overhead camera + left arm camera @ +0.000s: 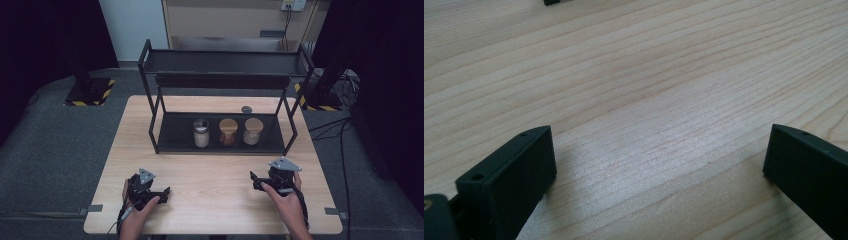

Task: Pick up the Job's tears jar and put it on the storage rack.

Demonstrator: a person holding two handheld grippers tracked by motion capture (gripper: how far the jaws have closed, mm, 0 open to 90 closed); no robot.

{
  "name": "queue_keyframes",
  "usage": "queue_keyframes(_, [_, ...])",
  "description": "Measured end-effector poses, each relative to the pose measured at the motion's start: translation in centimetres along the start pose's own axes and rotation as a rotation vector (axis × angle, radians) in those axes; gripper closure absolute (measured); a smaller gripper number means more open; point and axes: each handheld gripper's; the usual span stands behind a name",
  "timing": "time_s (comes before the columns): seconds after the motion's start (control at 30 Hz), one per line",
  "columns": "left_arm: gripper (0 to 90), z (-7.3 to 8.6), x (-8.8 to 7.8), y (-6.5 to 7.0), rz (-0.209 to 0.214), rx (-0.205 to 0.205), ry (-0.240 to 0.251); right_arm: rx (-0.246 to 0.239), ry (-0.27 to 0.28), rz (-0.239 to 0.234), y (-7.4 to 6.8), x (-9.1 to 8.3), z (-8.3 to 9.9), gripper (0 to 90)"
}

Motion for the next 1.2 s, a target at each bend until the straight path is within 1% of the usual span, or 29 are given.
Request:
queue_keyframes(0.13, [0.0, 0.0, 0.0, 0.0, 0.0, 0.0, 0.0, 0.006, 0.002, 0.002, 0.1, -0.4, 0.4, 2.1])
queue_keyframes(0.33, [0.0, 0.0, 0.0, 0.0, 0.0, 0.0, 0.0, 0.011, -0.017, -0.003, 0.3, -0.6, 0.9, 2.1])
queue_keyframes(0.6, [0.0, 0.0, 0.0, 0.0, 0.0, 0.0, 0.0, 0.02, -0.058, -0.013, 0.4, -0.3, 1.7, 2.1])
queue_keyframes(0.83, [0.0, 0.0, 0.0, 0.0, 0.0, 0.0, 0.0, 0.014, -0.075, -0.022, 0.2, 0.0, 2.0, 2.1])
queue_keyframes(0.97, [0.0, 0.0, 0.0, 0.0, 0.0, 0.0, 0.0, 0.004, -0.103, -0.041, -0.1, 0.4, 2.0, 2.1])
queue_keyframes(1.13, [0.0, 0.0, 0.0, 0.0, 0.0, 0.0, 0.0, -0.007, -0.133, -0.053, -0.6, 1.0, 2.2, 2.1])
queue_keyframes(1.2, [0.0, 0.0, 0.0, 0.0, 0.0, 0.0, 0.0, -0.018, -0.16, -0.057, -0.7, 1.4, 2.1, 2.1])
Point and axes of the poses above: each handheld gripper's, and its own axes: x roughly forward along the jaws, z roughly out of its underside, y roughly to its right, and after that the axes turned 15 degrees about y, right-handed
